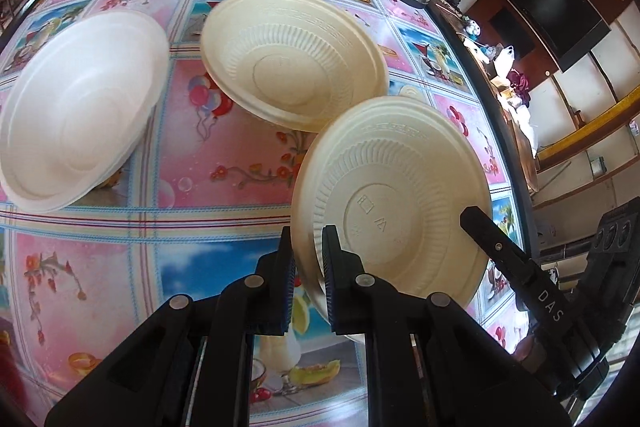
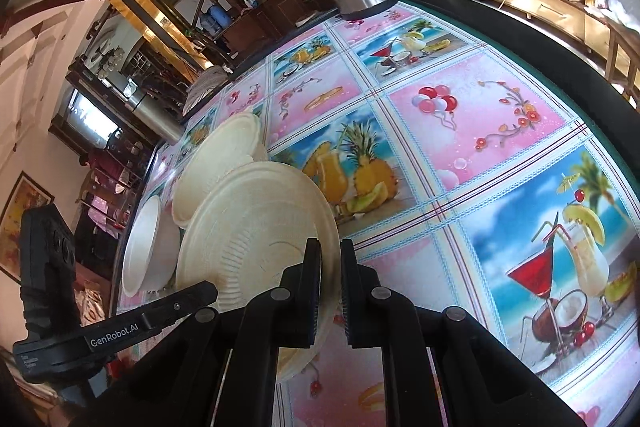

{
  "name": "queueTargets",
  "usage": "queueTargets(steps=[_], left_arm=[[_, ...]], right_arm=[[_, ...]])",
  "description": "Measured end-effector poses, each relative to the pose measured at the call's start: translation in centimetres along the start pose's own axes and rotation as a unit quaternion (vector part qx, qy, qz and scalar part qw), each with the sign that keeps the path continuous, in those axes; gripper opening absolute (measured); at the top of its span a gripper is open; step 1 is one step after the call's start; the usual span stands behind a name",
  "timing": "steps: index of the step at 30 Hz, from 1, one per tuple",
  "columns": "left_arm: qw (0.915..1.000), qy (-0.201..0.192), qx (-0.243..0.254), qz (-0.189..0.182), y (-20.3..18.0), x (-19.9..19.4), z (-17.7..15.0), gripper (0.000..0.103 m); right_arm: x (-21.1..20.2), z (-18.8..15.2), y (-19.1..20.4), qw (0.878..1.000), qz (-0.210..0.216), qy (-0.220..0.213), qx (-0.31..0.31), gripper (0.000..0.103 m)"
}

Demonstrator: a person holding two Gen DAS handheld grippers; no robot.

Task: Organize plates and bowls
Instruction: 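Lift the cream bowl and carry it over the plate stack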

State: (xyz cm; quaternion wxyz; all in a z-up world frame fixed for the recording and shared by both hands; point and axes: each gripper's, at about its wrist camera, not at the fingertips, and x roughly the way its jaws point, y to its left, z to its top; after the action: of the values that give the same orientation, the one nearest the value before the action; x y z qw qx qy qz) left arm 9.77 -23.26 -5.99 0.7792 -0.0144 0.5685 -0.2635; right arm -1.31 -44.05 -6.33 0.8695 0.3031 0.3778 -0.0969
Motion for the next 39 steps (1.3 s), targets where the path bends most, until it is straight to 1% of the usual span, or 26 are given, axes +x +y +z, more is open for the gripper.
queueTargets(steps=[5, 12, 20, 31, 35, 39], left_arm=[[0.9998, -0.019, -0.004, 0.002, 1.5, -2.2, -1.2, 0.01], [0.9987, -0.047, -0.015, -0.008, 3.6, -5.5, -2.5, 0.011], [0.9954, -0.092, -0.023, -0.016, 5.6, -10.2, -4.3, 0.011], [0.9885, -0.143, -0.047, -0.014, 10.2, -15.5, -7.3, 0.011], [0.9854, -0.16, -0.058, -0.006, 12.2, -17.2, -8.6, 0.011], [0.9812, -0.177, -0.076, 0.012, 14.7, -18.9, -10.3, 0.011]], right_arm=[[-1.0, -1.6, 2.9, 0.999, -0.013, -0.02, -0.031, 0.01], [-3.7, -3.2, 7.0, 0.996, -0.019, -0.054, -0.074, 0.01], [-6.6, -4.6, 11.2, 0.99, -0.011, -0.083, -0.109, 0.01], [-9.1, -7.5, 17.7, 0.982, 0.001, -0.099, -0.162, 0.01], [-9.3, -8.8, 20.1, 0.978, 0.007, -0.099, -0.182, 0.01], [-9.2, -10.3, 22.8, 0.974, 0.019, -0.093, -0.204, 0.01]])
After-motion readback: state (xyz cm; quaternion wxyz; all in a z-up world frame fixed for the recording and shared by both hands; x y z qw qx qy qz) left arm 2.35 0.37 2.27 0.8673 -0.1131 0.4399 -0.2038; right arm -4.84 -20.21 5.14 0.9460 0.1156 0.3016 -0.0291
